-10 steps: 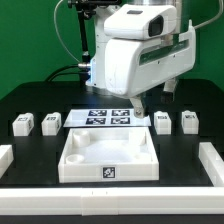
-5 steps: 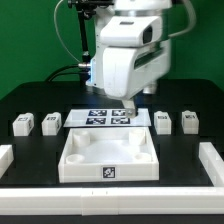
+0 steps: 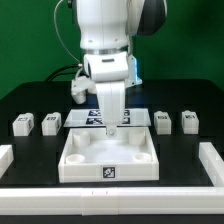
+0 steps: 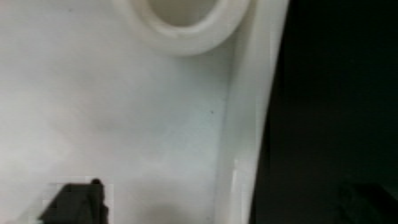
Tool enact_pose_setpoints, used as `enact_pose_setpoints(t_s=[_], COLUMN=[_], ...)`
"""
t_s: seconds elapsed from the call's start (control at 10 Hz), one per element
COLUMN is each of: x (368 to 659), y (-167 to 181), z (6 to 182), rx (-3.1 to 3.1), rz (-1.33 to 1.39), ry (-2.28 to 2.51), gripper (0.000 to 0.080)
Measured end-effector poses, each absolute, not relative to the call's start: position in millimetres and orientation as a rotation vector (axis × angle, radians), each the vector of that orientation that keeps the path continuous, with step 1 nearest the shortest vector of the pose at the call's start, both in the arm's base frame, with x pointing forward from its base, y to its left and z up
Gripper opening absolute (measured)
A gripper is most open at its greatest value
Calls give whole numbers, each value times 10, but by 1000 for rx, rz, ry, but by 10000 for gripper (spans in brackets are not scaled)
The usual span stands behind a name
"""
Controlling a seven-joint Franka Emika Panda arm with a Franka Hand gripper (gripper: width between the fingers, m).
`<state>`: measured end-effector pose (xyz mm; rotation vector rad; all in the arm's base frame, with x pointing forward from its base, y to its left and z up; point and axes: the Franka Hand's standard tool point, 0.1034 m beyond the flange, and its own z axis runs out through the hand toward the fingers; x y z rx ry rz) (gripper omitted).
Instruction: Assemble one leg
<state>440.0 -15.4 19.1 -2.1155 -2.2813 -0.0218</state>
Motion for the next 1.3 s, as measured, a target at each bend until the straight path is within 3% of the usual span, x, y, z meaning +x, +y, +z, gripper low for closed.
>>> enact_pose_setpoints(t_s=[0.4,0.6,0.7,0.9,1.3], x=[4431,4429,4429,4426,4450], y=[-143,-148,-149,-152,-155], z=[77,75,74,73,85], rx=[-2159,-2161,-2161,-2162,-2168], rz=[4,5,5,6,-6], ry=[-2209,-2207,-2207,-2206,-2211], gripper=[650,363,363,90,58])
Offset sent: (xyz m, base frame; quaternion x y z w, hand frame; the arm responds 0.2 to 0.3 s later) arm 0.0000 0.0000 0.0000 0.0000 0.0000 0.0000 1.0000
